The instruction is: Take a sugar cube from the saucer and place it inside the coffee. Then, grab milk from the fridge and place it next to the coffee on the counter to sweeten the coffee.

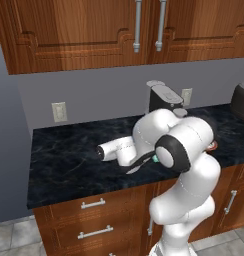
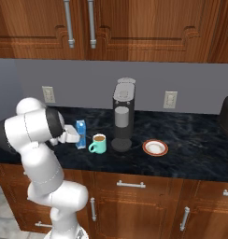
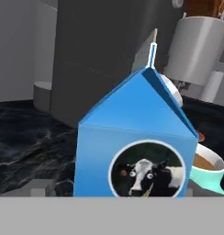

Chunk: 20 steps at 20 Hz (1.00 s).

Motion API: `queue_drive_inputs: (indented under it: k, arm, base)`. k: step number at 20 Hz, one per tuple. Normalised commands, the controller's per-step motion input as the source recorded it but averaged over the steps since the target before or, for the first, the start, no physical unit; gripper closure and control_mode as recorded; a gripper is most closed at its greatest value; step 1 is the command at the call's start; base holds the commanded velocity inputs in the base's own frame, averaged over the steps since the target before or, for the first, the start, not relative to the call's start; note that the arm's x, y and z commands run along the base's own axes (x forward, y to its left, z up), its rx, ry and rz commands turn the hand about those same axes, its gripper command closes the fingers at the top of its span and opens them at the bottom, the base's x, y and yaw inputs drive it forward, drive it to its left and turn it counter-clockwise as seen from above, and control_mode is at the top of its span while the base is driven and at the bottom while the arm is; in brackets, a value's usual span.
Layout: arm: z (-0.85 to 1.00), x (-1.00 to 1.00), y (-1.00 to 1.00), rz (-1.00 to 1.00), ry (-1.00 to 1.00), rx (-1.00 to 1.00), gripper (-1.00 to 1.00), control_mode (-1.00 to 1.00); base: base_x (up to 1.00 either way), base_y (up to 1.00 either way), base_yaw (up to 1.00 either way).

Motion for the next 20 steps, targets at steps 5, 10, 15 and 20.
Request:
queue_drive_inputs:
  k: [5,10,15,20]
  arm:
    - [0.00,-0.05,-0.02,0.00,-0.07,0.01,-1.00,-1.00]
    - [0.00,0.00,0.00,0.00,-0.05,0.00,-1.00,-1.00]
    - [0.05,0.00,0.00,-0.02,-0.05,0.00,-1.00,-1.00]
    - [0.19,0.00,0.00,-0.03,-0.09,0.00,-1.00,-1.00]
  base:
    - [0.00,0.00,0.00]
    - [0.00,0.00,0.00]
    - [0.00,0.00,0.00]
    - [0.00,0.00,0.00]
